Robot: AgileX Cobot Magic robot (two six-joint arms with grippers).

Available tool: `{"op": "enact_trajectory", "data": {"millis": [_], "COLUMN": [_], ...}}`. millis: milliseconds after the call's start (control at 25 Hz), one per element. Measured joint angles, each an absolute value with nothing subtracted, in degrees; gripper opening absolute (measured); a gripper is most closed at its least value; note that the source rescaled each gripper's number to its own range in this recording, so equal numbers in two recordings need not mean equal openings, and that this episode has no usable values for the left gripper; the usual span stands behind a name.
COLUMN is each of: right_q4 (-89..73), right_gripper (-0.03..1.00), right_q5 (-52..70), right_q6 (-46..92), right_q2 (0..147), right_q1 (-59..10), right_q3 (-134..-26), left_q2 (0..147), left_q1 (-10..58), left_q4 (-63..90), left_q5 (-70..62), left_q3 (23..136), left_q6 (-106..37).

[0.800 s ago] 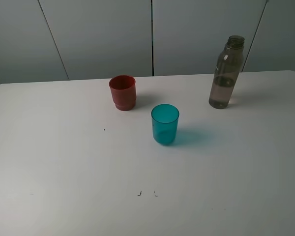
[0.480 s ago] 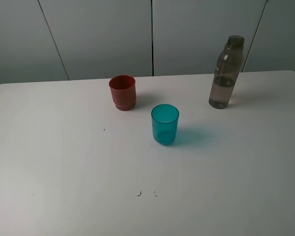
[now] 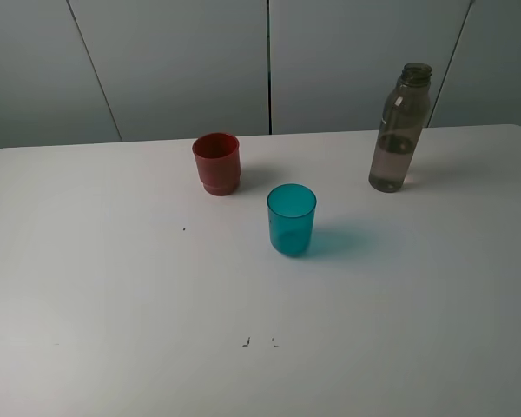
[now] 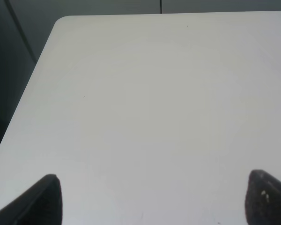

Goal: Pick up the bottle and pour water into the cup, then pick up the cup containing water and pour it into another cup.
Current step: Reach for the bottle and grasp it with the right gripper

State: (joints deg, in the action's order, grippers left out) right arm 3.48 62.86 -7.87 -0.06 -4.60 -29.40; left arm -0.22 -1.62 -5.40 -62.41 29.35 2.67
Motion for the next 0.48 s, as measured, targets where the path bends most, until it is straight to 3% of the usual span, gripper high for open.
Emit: {"op": "enact_trajectory", "data": {"millis": [480], "right_q4": [3.5], "right_gripper": [1.00], "right_q5": [62.9], "right_q6": [-7.9], "right_q2": [-0.1], "right_q1": [-4.6], "right_q3": [-29.4], "left_q2": [-0.2], "left_q1": [-1.6], "left_q4": [-5.4], "left_q5": [-62.4], "left_q3": [29.4], "left_q6": [2.7]}}
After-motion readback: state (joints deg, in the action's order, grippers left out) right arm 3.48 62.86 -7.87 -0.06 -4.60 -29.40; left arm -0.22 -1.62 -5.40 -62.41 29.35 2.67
